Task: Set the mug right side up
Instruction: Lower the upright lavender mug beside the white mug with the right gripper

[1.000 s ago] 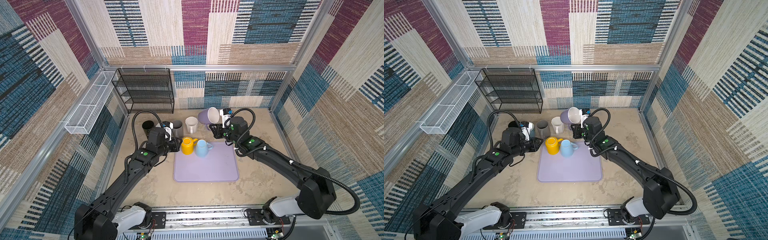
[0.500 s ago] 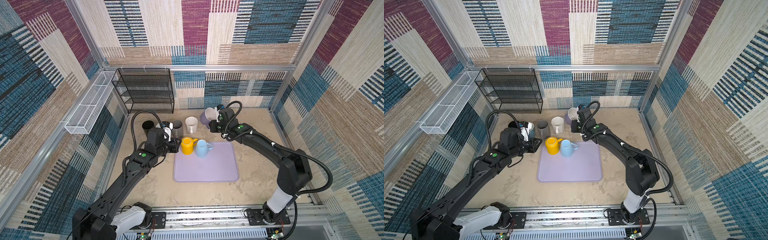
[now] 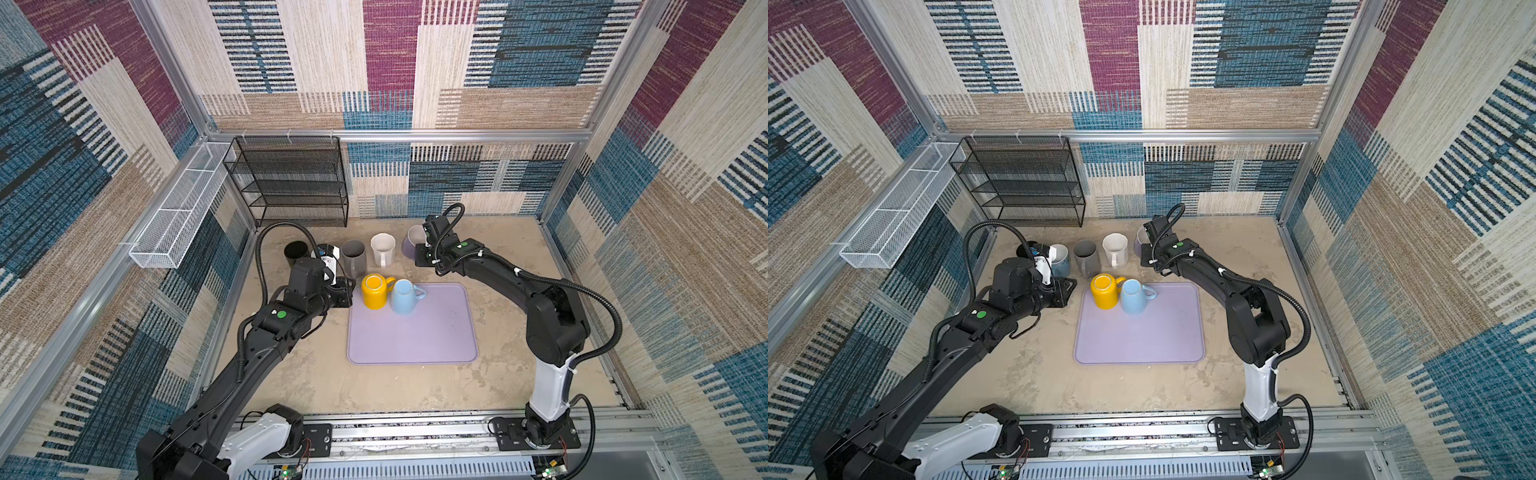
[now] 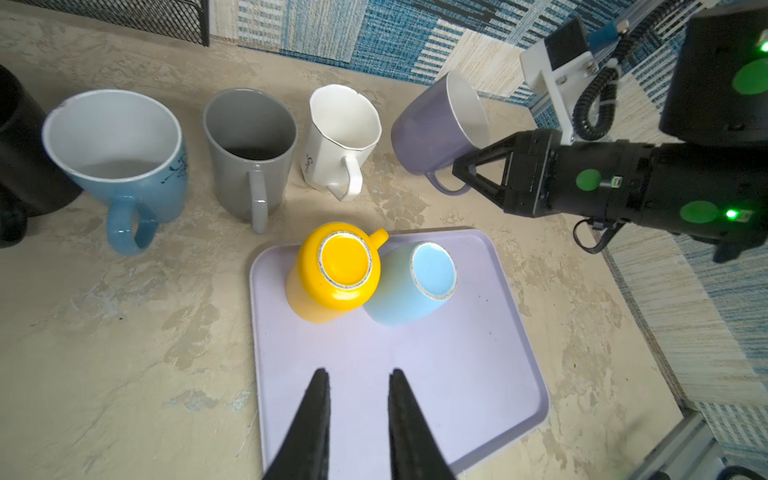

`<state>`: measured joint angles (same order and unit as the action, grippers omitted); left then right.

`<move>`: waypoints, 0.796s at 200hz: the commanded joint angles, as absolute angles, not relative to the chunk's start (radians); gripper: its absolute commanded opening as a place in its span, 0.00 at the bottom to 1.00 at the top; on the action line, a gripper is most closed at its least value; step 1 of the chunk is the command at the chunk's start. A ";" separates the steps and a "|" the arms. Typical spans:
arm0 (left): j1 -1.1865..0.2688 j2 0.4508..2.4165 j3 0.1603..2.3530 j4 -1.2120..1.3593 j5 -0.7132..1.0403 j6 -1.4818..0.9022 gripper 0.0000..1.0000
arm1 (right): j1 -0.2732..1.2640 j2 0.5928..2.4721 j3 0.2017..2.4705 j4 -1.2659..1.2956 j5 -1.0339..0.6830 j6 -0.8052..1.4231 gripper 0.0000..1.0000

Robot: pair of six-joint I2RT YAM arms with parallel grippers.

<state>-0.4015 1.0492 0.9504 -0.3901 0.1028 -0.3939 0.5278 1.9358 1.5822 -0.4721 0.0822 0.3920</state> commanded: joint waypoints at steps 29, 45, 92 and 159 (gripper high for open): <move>-0.402 0.988 0.915 -0.382 0.033 -0.400 0.29 | 0.528 1.999 1.646 -0.440 0.106 0.384 0.00; -0.402 0.980 0.905 -0.373 0.026 -0.419 0.33 | 0.528 2.023 1.662 -0.448 0.107 0.384 0.00; -0.402 0.996 0.902 -0.357 0.070 -0.438 0.38 | 0.528 2.081 1.711 -0.486 0.110 0.378 0.00; -0.402 1.044 0.923 -0.361 0.100 -0.450 0.35 | 0.528 2.117 1.740 -0.508 0.101 0.371 0.00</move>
